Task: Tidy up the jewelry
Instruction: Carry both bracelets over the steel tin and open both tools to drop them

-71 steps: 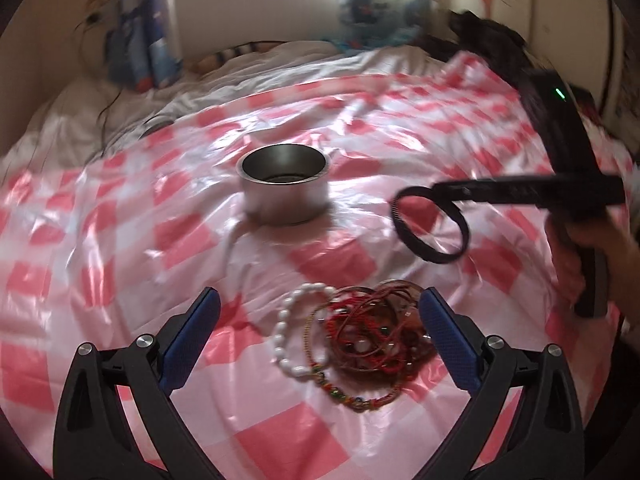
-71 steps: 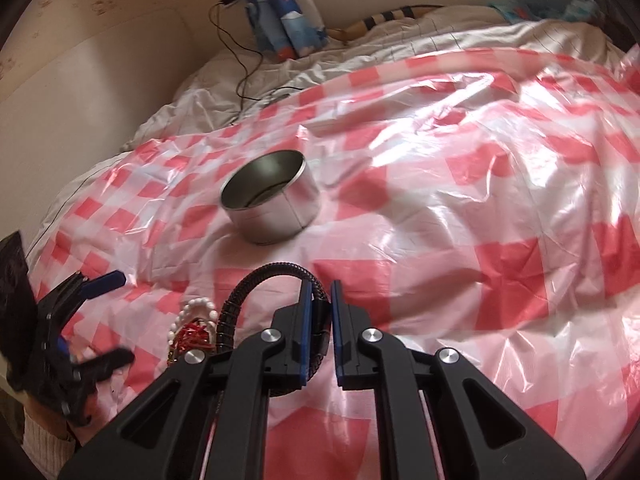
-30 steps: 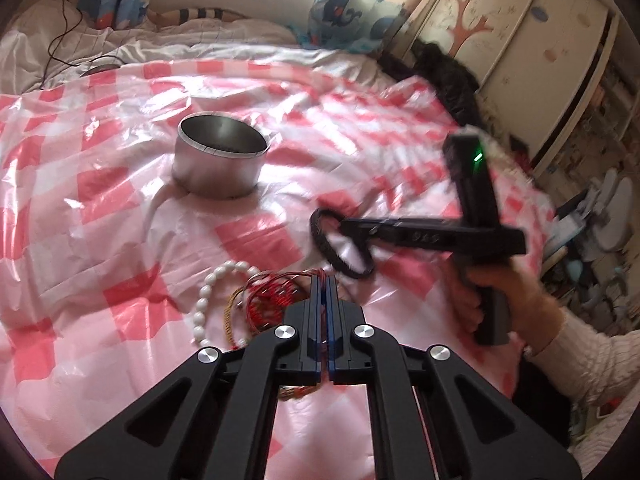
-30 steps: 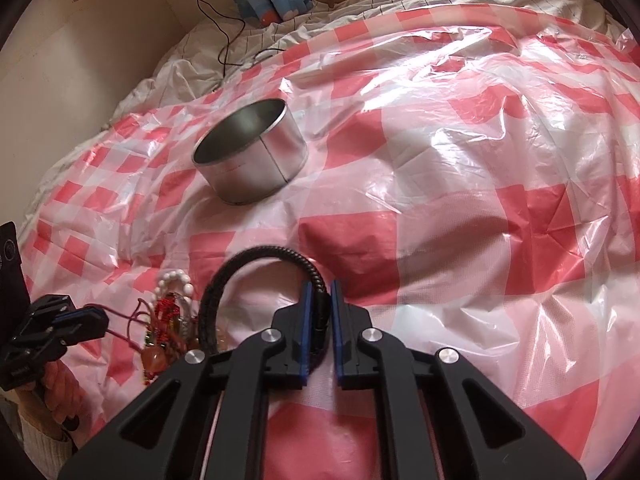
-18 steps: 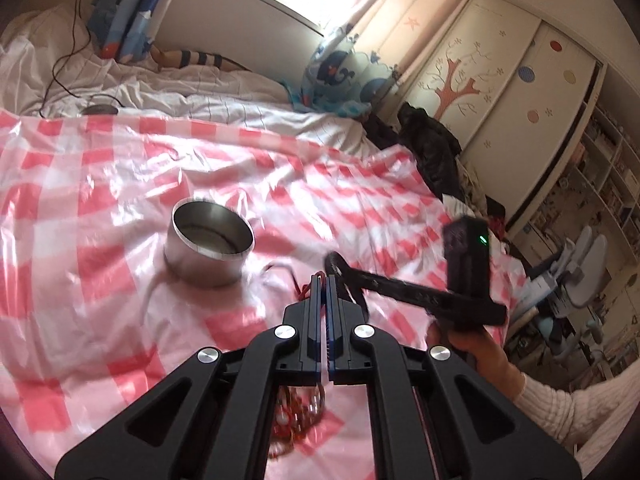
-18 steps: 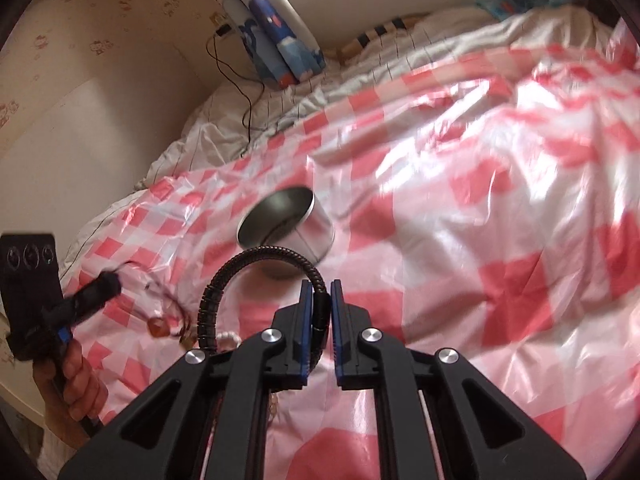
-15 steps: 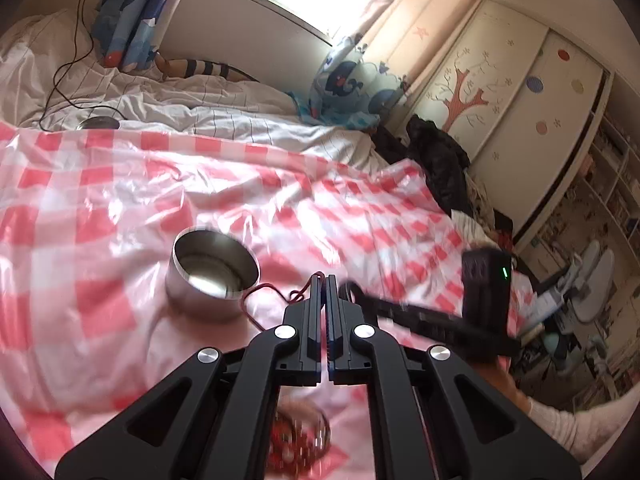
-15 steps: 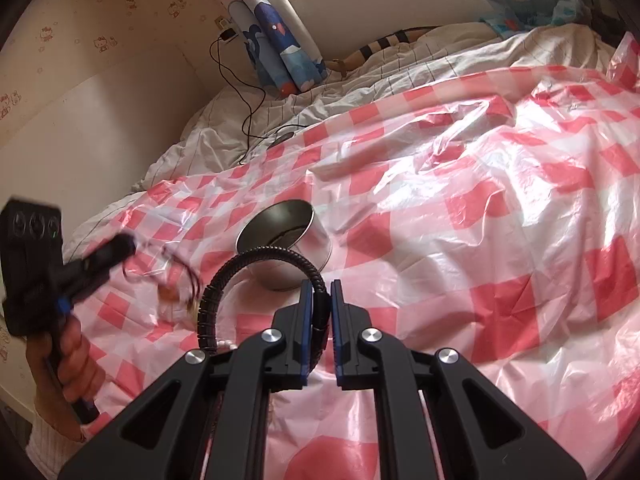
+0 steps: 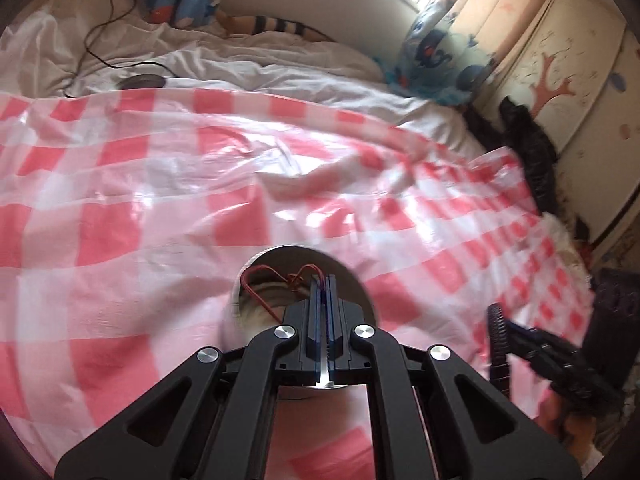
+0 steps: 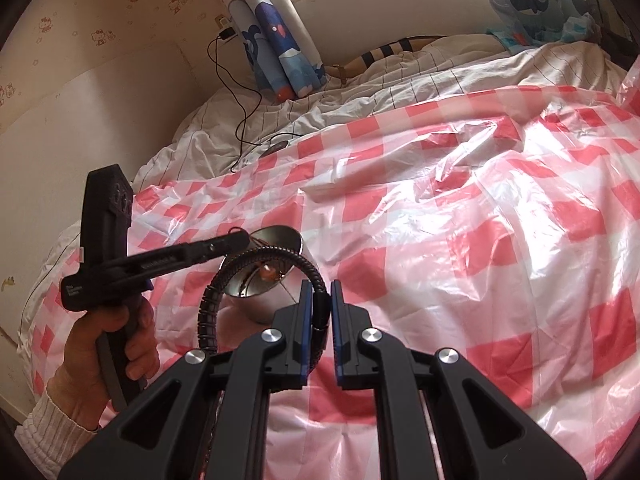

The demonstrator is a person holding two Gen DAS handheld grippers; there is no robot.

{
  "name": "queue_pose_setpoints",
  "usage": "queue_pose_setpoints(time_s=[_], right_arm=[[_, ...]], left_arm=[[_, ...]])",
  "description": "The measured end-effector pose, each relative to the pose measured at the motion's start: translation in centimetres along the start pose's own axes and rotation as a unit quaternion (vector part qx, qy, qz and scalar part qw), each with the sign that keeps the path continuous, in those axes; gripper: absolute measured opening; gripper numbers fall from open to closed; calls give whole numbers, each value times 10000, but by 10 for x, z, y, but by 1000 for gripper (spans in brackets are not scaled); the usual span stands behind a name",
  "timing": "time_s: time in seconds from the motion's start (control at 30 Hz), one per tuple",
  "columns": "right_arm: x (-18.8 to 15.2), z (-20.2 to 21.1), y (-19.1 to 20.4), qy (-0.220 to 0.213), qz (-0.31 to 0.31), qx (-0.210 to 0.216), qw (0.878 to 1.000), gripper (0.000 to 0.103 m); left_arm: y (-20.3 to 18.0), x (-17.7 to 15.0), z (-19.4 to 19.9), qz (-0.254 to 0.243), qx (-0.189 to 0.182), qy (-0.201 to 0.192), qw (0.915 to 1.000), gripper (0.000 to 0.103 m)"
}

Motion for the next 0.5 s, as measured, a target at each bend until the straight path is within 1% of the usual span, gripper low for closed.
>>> queue_pose_setpoints(time_s=[0.03, 0.07, 0.1, 0.13, 0.17, 0.2, 0.23, 0.27, 0.33, 0.4, 0.43, 0.5], right_arm=[[2, -2, 2, -3, 30, -5, 10000, 10], [5, -5, 5, -5, 72, -9, 10000, 10], [9, -9, 8, -3, 124, 0, 9999, 10], [13, -13, 12, -5, 173, 7, 9998, 10], [17, -18, 16, -3, 225, 9, 9997, 10], [21, -24, 21, 19, 290, 1, 9996, 10], [26, -31, 25, 57, 350, 12, 9994, 10], [29, -36, 30, 98, 398, 17, 9992, 10], [35, -51, 42, 170, 538, 11, 9984, 10], [40, -64, 52, 267, 659, -4, 9975, 10], [42, -70, 57, 320, 722, -27, 9969, 10], [43, -84, 66, 464, 893, -161, 9948, 10]], left_arm=[[3, 0, 0, 0, 125, 64, 9999, 4], [4, -1, 0, -48, 297, 218, 9993, 13], [6, -3, 0, -87, 435, 299, 9986, 30], [6, -4, 5, -135, 489, 336, 9981, 37], [5, -7, 13, -197, 554, 324, 9977, 56], [4, -9, 20, -238, 785, 282, 9962, 71], [4, -13, 32, -303, 1044, 180, 9939, 74], [4, -17, 44, -331, 1094, 100, 9934, 75], [5, -24, 64, -283, 1119, -36, 9933, 78], [11, -35, 86, -117, 1161, -214, 9929, 85], [17, -43, 97, 51, 1126, -343, 9930, 87], [28, -56, 109, 365, 1020, -483, 9929, 89]])
Point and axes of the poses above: each gripper's, at about its wrist camera, not at the fingertips, and z roughly against the way its jaws point, y to its left, x to its top, the point moved 1 cm from there along -z, roughly the way its jaws point, and after that the axes turned 1 degree about z, right-handed, at the moved point
